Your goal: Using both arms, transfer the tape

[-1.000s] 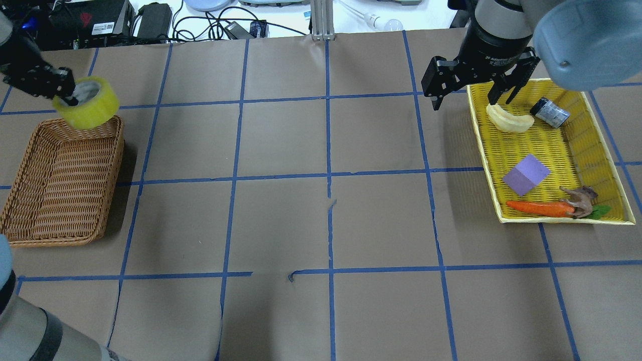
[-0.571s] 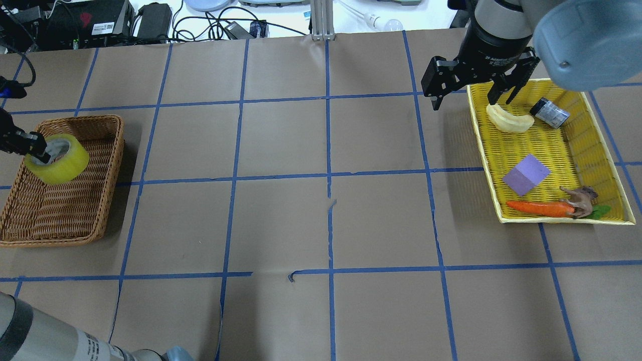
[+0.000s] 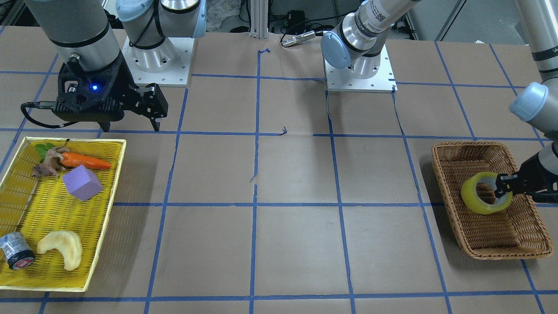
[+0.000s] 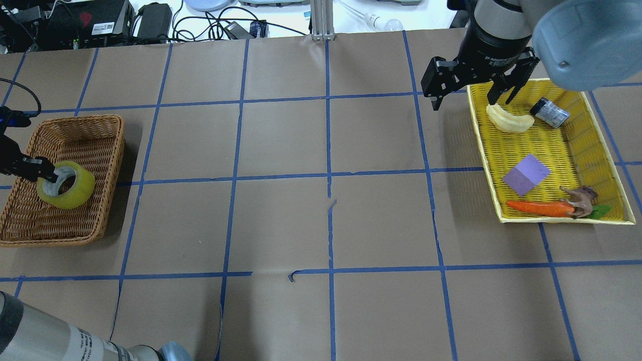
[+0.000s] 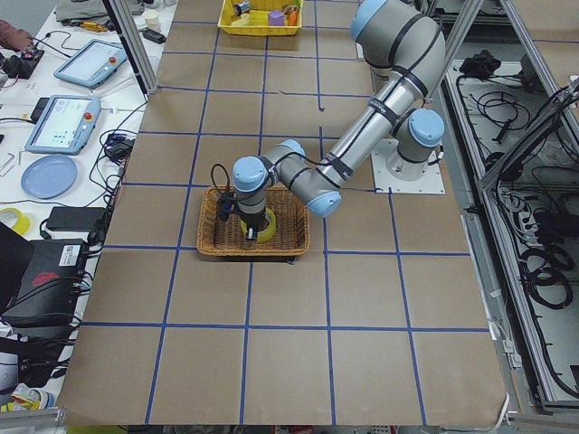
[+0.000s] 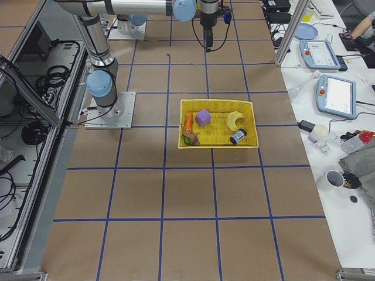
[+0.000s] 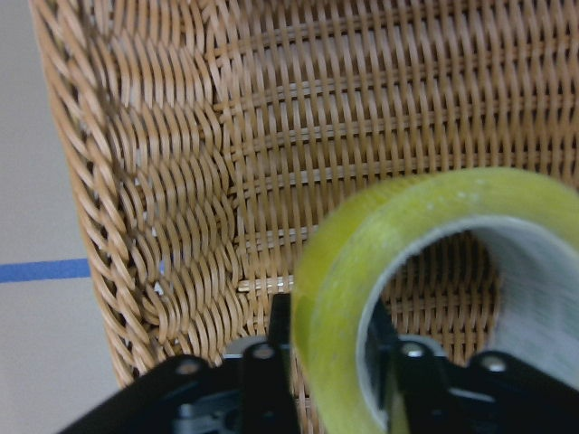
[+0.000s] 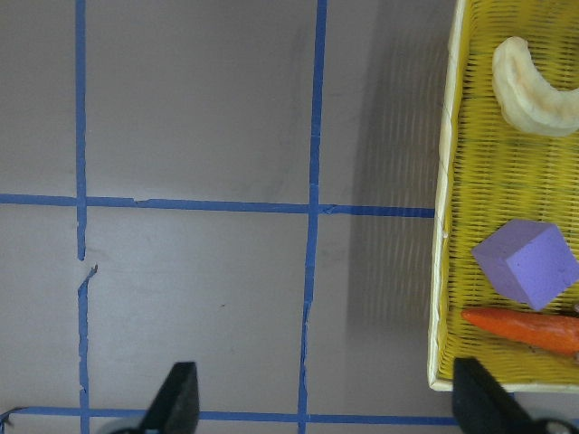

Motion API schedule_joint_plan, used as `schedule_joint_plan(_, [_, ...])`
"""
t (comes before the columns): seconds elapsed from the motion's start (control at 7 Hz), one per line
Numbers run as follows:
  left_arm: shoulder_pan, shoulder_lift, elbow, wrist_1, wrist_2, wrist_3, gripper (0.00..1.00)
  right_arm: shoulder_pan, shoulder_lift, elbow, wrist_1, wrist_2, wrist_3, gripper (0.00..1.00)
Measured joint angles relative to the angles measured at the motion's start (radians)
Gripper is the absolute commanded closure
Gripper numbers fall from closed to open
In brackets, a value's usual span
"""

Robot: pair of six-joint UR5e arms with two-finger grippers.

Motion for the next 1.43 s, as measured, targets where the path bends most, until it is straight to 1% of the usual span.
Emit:
schedule_joint_plan(0.14, [-0.023,0.029,0.001,-0.016,0.000,-0.025,0.00,0.000,0.001,0.000,-0.001,0.000,-0.002,0.00])
schedule_joint_plan(0.29, [-0.061,0.079,0.011,-0.085,0.004,-0.106,0.00,0.001,0.002,0.000,-0.001,0.000,-0.003,0.00])
schedule_joint_plan(0.43, [-0.105,0.145,0.043,-0.219,0.005,-0.231,0.00,0.001,0.003,0.001,-0.001,0.001,-0.003,0.00])
schedule_joint_plan(0.71, [-0.231,0.276,0.164,-0.535,0.006,-0.483,0.00,0.001,0.003,0.001,-0.001,0.001,-0.002,0.00])
schedule_joint_plan(0.86, [-0.330,0.319,0.209,-0.628,0.003,-0.600,0.00,0.001,0.003,0.000,-0.001,0.001,-0.002,0.00])
schedule_joint_plan(1.0, [-0.453,0.341,0.231,-0.665,0.001,-0.709,0.00,0.001,0.003,0.000,-0.001,0.001,-0.002,0.00])
schedule_joint_plan(1.14, [-0.577,0.345,0.239,-0.673,0.001,-0.785,0.00,0.001,0.003,-0.001,-0.001,0.000,-0.002,0.00])
schedule_joint_plan(1.29, [-0.671,0.340,0.239,-0.673,-0.002,-0.814,0.00,0.000,0.003,-0.003,-0.002,0.000,-0.003,0.00])
schedule_joint_plan(1.43, [-0.724,0.333,0.237,-0.672,-0.007,-0.817,0.00,-0.001,0.004,-0.013,0.000,-0.002,-0.005,0.00])
